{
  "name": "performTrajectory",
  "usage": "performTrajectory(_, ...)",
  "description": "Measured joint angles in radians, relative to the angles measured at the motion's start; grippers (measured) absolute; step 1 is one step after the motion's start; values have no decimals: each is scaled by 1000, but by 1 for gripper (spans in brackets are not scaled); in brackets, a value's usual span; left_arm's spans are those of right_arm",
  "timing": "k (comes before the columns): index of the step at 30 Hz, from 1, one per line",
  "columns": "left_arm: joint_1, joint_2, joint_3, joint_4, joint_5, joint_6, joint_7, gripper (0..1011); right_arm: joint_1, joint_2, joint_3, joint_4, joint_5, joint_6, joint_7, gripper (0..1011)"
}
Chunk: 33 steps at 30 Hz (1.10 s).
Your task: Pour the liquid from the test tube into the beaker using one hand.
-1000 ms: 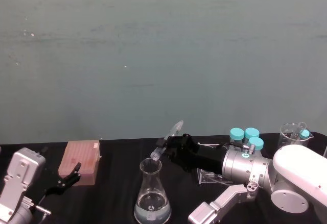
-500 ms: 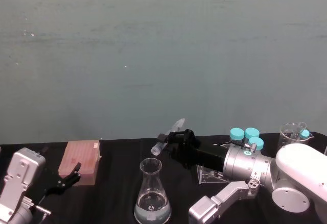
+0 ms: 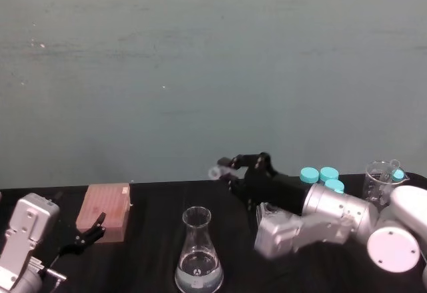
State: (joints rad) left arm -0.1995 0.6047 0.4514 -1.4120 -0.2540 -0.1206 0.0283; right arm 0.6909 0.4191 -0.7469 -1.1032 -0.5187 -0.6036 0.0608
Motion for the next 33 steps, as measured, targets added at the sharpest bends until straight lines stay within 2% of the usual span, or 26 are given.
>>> performTrajectory(2, 0, 0, 0, 0, 0, 0, 0, 1000, -10, -2, 24, -5, 93, 9, 61, 198)
performTrajectory(3, 0, 0, 0, 0, 0, 0, 0, 1000, -18, -5, 50, -6, 186, 21, 116, 198)
performTrajectory(7, 0, 0, 0, 0, 0, 0, 0, 1000, -33, -12, 94, -6, 342, 53, 208, 198)
performTrajectory(8, 0, 0, 0, 0, 0, 0, 0, 1000, -40, -14, 114, -3, 407, 73, 246, 199)
performTrajectory(10, 0, 0, 0, 0, 0, 0, 0, 1000, -46, -16, 132, 0, 460, 92, 276, 198)
performTrajectory(12, 0, 0, 0, 0, 0, 0, 0, 1000, -55, -19, 161, 6, 532, 126, 323, 198)
performTrajectory(13, 0, 0, 0, 0, 0, 0, 0, 1000, -55, -19, 161, 6, 532, 126, 323, 198)
performTrajectory(14, 0, 0, 0, 0, 0, 0, 0, 1000, -59, -20, 174, 9, 561, 142, 341, 198)
performTrajectory(20, 0, 0, 0, 0, 0, 0, 0, 1000, -74, -24, 214, 18, 628, 196, 380, 198)
performTrajectory(26, 0, 0, 0, 0, 0, 0, 0, 1000, -83, -32, 242, 35, 659, 234, 401, 198)
performTrajectory(33, 0, 0, 0, 0, 0, 0, 0, 1000, -86, -42, 259, 55, 670, 257, 422, 198)
